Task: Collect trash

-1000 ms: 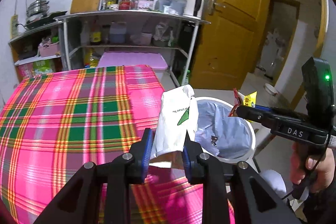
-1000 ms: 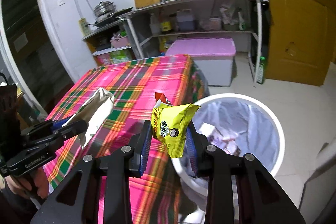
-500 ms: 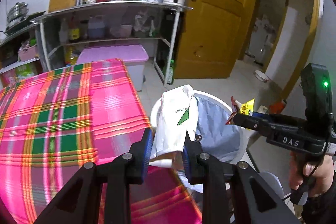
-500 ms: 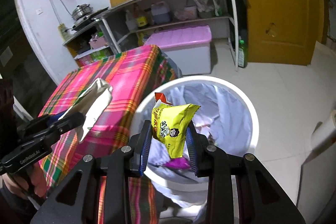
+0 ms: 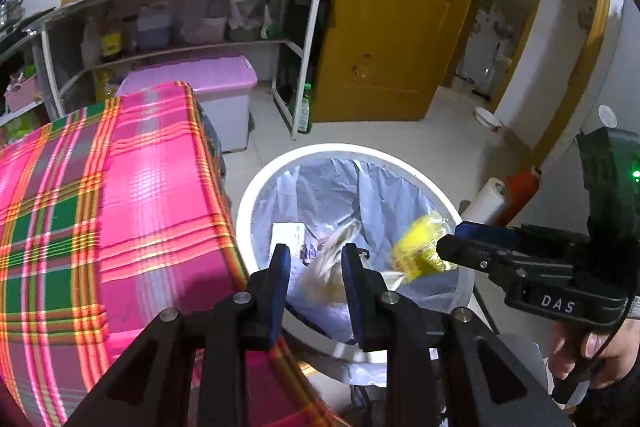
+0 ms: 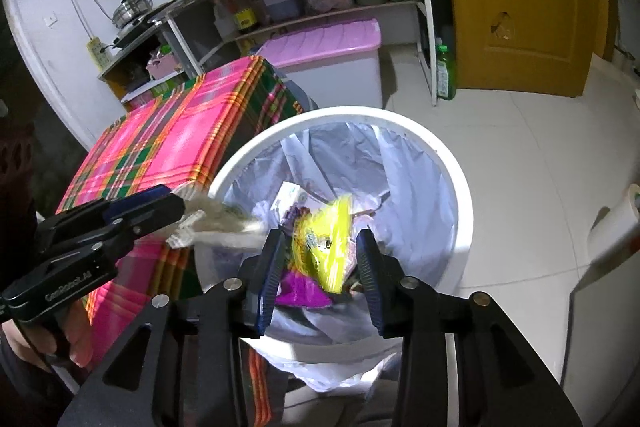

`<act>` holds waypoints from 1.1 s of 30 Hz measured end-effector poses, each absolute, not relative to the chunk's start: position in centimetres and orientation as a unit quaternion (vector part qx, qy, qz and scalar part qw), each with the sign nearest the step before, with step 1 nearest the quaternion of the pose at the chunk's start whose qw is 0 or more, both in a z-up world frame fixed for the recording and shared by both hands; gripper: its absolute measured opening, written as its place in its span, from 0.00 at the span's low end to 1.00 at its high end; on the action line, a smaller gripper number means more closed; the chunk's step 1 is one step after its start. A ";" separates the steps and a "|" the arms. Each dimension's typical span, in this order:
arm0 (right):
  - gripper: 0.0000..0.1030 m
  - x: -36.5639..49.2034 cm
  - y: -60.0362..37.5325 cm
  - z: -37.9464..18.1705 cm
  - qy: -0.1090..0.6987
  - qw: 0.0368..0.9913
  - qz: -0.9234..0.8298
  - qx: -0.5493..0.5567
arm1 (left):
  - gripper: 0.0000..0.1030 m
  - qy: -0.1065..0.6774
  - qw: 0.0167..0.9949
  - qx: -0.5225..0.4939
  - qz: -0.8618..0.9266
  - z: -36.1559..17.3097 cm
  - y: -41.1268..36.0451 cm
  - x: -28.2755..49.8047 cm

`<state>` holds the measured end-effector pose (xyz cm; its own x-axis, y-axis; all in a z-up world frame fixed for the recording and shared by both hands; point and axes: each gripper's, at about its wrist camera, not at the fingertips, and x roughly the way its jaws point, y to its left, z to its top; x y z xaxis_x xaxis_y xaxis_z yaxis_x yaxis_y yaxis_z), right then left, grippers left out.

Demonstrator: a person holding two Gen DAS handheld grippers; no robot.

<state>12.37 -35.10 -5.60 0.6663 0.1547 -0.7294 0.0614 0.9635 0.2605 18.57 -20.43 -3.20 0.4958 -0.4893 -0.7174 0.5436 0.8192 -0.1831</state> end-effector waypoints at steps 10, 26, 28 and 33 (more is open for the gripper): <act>0.46 11.8 -35.2 -5.3 0.396 0.908 0.028 0.136 | 0.34 0.412 0.858 0.028 -0.304 -3.6 -20.7 18.7; 0.46 9.3 -34.0 -2.6 0.367 0.921 0.032 0.128 | 0.44 0.388 0.871 0.009 -0.302 -1.4 -19.0 16.9; 0.46 8.8 -33.7 -2.1 0.360 0.924 0.032 0.127 | 0.44 0.383 0.874 0.007 -0.298 -0.9 -18.3 16.2; 0.46 7.2 -32.2 -0.7 0.338 0.933 0.039 0.114 | 0.44 0.367 0.885 -0.001 -0.285 0.2 -16.7 14.6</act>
